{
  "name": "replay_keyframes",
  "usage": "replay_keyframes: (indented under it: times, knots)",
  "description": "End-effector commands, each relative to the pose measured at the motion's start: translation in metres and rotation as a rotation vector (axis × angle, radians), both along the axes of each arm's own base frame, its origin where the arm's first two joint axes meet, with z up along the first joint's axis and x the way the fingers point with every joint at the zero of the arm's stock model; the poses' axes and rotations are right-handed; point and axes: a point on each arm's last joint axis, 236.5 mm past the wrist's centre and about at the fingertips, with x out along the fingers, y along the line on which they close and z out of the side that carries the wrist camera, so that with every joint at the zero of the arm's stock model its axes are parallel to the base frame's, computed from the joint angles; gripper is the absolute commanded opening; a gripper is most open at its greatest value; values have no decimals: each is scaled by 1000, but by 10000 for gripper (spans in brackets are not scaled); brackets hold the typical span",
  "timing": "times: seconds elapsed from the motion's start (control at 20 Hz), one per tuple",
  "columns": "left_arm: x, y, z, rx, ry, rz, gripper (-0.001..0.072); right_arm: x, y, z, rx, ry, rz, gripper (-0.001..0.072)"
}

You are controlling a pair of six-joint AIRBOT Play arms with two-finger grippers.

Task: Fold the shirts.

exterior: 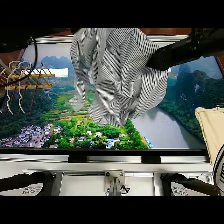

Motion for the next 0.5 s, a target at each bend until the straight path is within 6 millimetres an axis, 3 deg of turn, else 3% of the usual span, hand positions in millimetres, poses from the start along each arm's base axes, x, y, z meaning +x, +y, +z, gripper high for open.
replay_keyframes:
  times: [0.0,0.2,0.3,0.35,0.45]
  knots:
    - [-11,4,-46,255,24,22,59,11,1,10,38,-34,-42,83]
    - [33,47,-106,532,68,244,59,6,0,26,52,-83,-51,84]
    - [58,76,-117,611,72,379,61,-2,-1,39,54,-114,-52,84]
    - [64,84,-117,618,65,409,107,-7,-2,46,57,-133,-55,84]
    - [75,93,-105,571,61,460,487,-13,-3,60,66,-172,-60,83]
